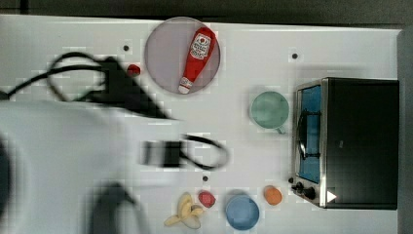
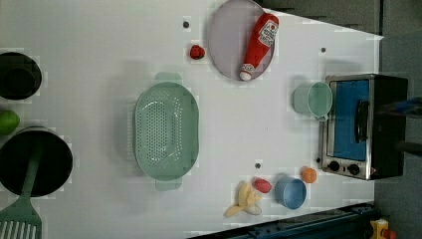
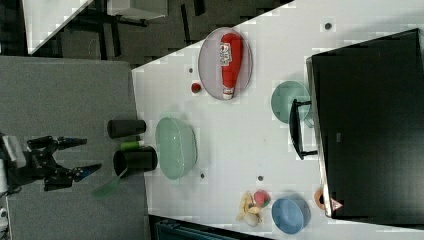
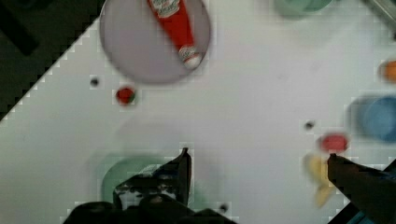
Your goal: Drag strainer left to right.
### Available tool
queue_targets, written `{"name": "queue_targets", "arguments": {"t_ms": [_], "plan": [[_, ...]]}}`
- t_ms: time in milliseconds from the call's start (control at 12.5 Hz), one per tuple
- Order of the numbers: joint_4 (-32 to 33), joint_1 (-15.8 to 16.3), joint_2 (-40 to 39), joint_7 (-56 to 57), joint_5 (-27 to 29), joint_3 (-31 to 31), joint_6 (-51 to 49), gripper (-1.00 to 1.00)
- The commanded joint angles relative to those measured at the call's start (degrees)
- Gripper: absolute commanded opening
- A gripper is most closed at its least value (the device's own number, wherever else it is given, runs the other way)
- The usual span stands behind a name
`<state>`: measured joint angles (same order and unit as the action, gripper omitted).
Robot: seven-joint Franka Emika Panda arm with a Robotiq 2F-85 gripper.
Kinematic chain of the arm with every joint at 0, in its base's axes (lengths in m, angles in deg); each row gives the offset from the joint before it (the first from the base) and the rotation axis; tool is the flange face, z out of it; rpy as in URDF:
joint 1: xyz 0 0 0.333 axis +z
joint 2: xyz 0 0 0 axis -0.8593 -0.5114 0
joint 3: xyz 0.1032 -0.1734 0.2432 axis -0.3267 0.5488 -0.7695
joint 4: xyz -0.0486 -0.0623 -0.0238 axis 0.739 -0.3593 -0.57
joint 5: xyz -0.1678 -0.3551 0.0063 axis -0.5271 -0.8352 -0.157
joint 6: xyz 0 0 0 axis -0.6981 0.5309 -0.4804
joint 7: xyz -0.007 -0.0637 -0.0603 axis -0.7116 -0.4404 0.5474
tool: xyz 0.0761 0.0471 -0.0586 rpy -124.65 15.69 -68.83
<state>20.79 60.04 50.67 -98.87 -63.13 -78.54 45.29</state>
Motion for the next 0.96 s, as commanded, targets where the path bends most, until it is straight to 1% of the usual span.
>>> {"name": "queue_targets", "arguments": {"t_ms": [80,240,480,640,800,960], "plan": [[2.98,1.88,-4.06,-22.05,0.60,-7.90,1.31,1.00],[5.10,1.94,-7.22,-35.23,0.57,-12.38,6.59,1.00],[10.61,2.07,-12.66,-51.72,-0.84,-16.91,19.20,1.00],[14.99,2.45,-16.19,-56.46,-1.78,-17.83,27.65,1.00],[18.59,2.85,-20.16,-57.37,-1.78,-17.85,35.77,1.00],[20.35,3.17,-24.51,-57.82,-1.78,-17.65,41.61,1.00]]}}
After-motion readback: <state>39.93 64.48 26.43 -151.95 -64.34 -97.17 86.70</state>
